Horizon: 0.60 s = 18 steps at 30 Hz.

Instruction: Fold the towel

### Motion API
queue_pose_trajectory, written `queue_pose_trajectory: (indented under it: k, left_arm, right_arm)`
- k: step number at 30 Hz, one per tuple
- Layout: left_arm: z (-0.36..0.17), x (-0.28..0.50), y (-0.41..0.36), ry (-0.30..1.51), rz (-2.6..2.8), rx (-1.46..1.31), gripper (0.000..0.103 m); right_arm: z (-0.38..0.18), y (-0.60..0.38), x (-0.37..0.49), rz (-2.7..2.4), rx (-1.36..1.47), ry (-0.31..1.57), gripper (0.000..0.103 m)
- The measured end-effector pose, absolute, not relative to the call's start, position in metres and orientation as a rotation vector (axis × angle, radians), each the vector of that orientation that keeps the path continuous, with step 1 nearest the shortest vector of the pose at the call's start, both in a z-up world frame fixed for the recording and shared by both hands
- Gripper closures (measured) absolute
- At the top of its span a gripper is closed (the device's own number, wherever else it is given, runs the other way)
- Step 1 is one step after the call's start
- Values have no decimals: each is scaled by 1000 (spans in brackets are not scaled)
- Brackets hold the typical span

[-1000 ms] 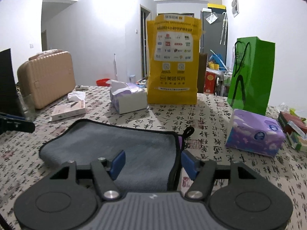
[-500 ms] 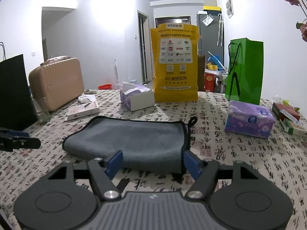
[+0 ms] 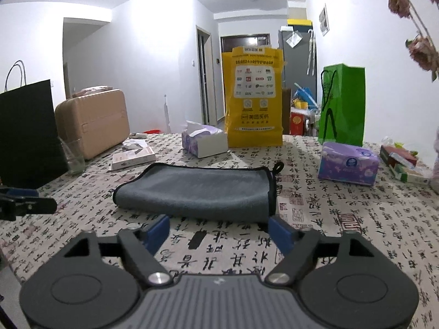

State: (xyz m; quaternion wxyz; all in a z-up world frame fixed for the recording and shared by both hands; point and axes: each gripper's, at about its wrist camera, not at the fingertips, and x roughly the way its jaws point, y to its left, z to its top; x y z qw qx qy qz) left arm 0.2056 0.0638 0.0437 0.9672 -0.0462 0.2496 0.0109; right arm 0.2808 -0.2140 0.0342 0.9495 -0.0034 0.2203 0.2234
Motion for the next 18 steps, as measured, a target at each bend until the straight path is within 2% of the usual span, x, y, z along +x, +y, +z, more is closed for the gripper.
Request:
queue_pose_trajectory:
  k: [8, 10, 14, 16, 18]
  left_arm:
    - [36, 175, 55, 475, 38, -65, 0]
    - [35, 168, 55, 470, 42, -63, 0]
    - [32, 149, 52, 460, 56, -63, 0]
    - [30, 139, 50, 457, 55, -62, 0]
    - [28, 129, 47, 457, 51, -60, 0]
  right_arm:
    - [31, -211, 237, 443, -42, 391, 20]
    - [31, -211, 225, 436, -45, 374, 14]
    - [31, -214, 200, 418, -26, 332, 9]
    - [31, -216, 189, 425, -16, 316, 2]
    - [31, -216, 178, 428, -14, 304, 1]
